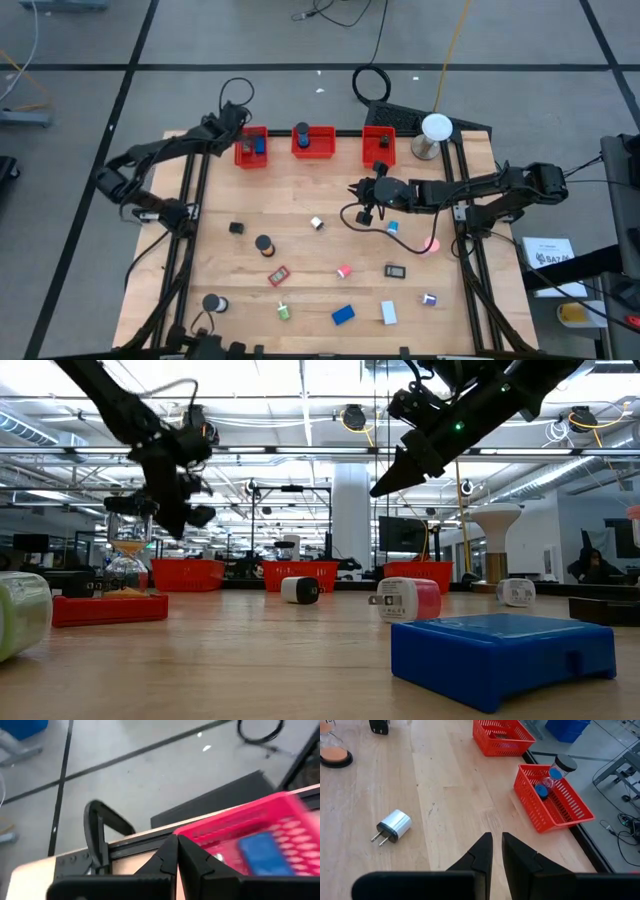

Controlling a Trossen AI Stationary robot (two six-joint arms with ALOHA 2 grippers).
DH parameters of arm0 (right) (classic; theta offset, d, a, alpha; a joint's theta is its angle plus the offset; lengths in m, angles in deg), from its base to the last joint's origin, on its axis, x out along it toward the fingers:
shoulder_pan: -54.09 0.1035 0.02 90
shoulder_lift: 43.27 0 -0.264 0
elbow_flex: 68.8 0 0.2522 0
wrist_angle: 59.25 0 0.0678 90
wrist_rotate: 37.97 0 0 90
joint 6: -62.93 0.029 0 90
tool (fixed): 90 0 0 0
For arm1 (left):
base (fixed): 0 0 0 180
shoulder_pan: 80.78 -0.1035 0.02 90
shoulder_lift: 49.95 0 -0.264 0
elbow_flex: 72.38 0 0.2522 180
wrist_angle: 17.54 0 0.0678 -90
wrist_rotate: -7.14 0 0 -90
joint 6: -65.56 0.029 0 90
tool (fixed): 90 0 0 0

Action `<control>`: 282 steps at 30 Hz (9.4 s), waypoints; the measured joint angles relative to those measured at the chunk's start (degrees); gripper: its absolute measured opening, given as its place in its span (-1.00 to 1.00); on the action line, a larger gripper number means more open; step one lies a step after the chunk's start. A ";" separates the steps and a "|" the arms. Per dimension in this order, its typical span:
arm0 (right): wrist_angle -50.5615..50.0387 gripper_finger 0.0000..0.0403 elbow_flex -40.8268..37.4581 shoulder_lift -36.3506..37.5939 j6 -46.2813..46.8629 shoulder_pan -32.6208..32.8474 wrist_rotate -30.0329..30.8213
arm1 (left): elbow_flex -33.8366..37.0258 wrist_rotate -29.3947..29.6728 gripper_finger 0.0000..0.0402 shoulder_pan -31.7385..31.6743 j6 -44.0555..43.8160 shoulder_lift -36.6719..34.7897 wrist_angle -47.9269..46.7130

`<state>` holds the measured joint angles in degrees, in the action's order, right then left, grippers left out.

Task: Pick & Place Office items
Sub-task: Put the white charger adapter into the right orange basket

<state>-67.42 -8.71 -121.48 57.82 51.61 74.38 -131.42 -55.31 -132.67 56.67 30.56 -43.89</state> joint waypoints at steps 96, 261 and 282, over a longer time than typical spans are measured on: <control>8.68 -0.99 -4.96 0.00 2.53 -3.41 -10.51 | 0.76 -38.10 -0.34 45.98 16.79 23.91 32.79; -61.37 -0.04 29.81 -21.81 -31.80 -19.91 -17.94 | 25.44 -31.93 -0.74 39.29 5.66 11.34 76.66; -48.63 -0.09 20.50 -21.81 -39.16 -19.91 -17.88 | 25.44 -31.92 -0.74 39.29 5.66 11.34 76.66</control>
<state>-116.06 11.78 -143.29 18.65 31.69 56.50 -105.97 -87.22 -93.38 62.33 41.90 32.77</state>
